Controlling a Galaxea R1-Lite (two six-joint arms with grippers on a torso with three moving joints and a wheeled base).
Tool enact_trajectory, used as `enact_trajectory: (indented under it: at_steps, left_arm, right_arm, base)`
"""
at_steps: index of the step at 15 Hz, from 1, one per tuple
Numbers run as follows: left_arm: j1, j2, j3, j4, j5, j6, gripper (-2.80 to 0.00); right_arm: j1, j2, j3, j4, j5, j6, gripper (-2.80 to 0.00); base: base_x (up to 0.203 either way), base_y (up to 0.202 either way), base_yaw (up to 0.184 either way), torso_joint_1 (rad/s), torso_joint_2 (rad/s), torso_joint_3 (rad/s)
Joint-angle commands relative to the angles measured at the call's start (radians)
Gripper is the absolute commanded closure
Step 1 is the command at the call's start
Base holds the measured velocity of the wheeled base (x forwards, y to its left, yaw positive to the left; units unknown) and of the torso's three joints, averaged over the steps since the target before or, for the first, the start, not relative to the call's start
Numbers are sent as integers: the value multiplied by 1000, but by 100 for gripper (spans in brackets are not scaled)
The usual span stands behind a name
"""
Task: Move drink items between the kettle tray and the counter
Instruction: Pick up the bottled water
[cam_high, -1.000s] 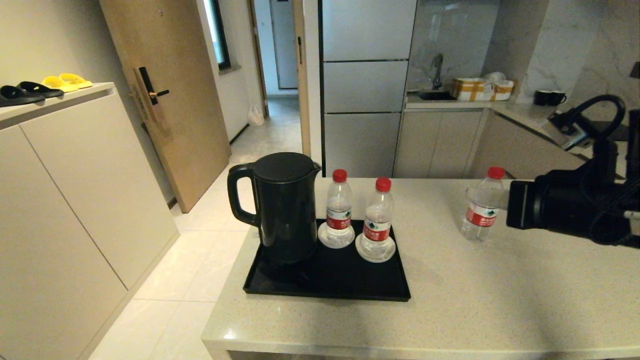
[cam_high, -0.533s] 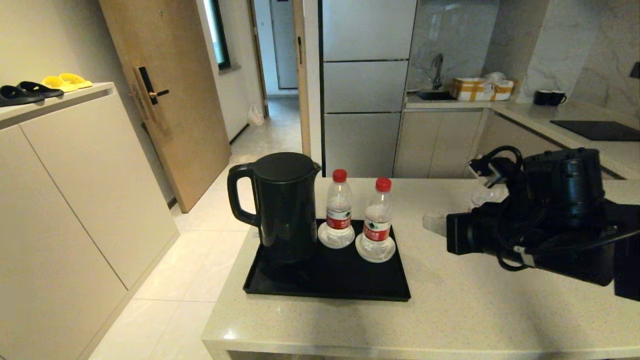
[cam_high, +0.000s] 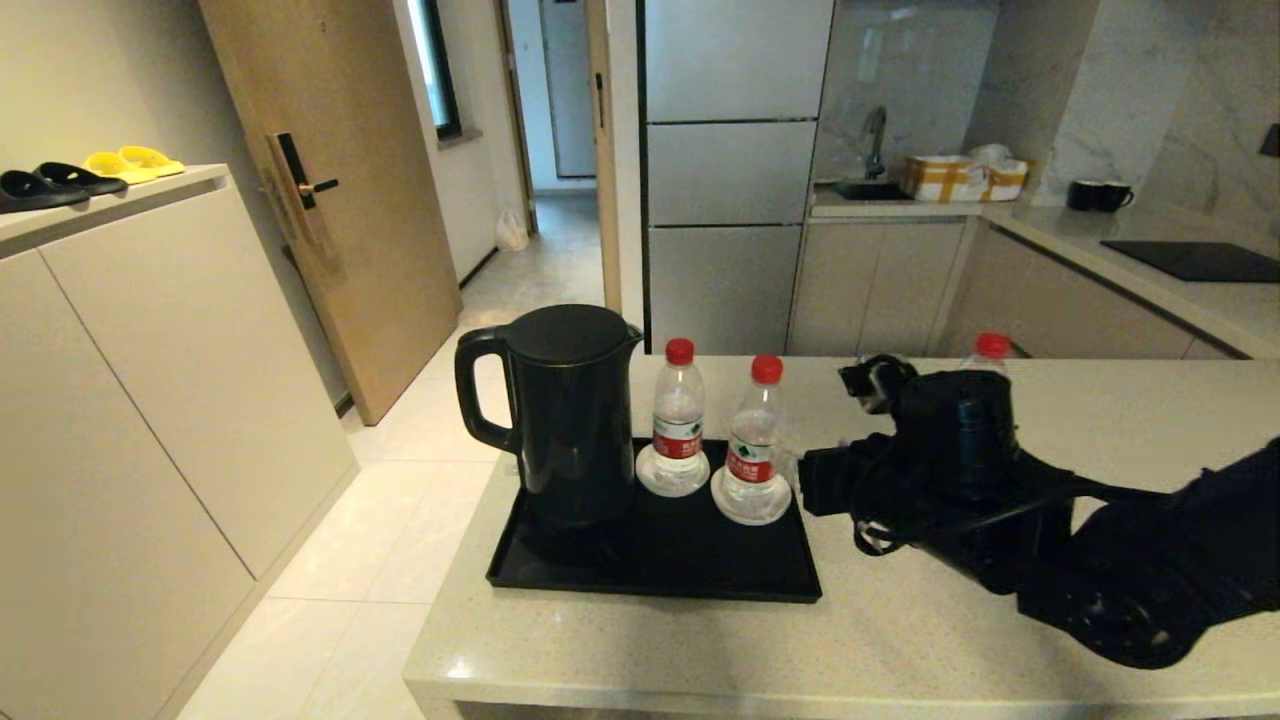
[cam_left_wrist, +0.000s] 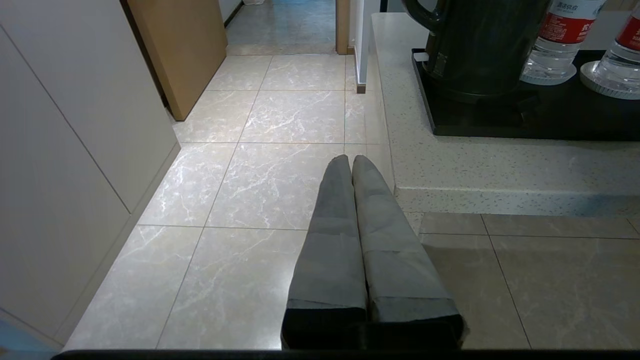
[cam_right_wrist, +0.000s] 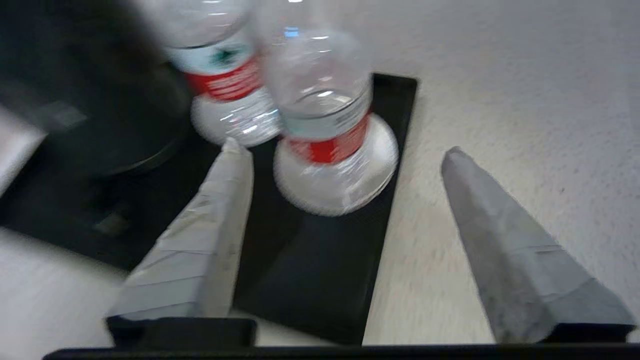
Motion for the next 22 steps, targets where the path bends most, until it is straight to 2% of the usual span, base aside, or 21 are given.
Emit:
enact_trajectory:
  at_steps: [1, 3, 9, 15, 22]
  left_arm:
    - [0, 1, 0, 1, 0, 0, 0]
    - [0, 1, 0, 1, 0, 0, 0]
    - [0, 1, 0, 1, 0, 0, 0]
    - [0, 1, 0, 1, 0, 0, 0]
    - [0, 1, 0, 1, 0, 0, 0]
  right_arm:
    - [15, 163, -26, -103, -39, -21, -280]
    - [19, 219, -71, -142, -73, -39, -280]
    - [20, 280, -177, -135, -77, -41, -280]
    - [5, 386, -344, -94, -91, -41, -280]
    - [2, 411, -364, -74, -118, -42, -280]
  base:
    - [0, 0, 0, 0, 0, 0]
    - [0, 0, 0, 0, 0, 0]
    - [0, 0, 0, 0, 0, 0]
    - [0, 0, 0, 0, 0, 0]
    - [0, 0, 0, 0, 0, 0]
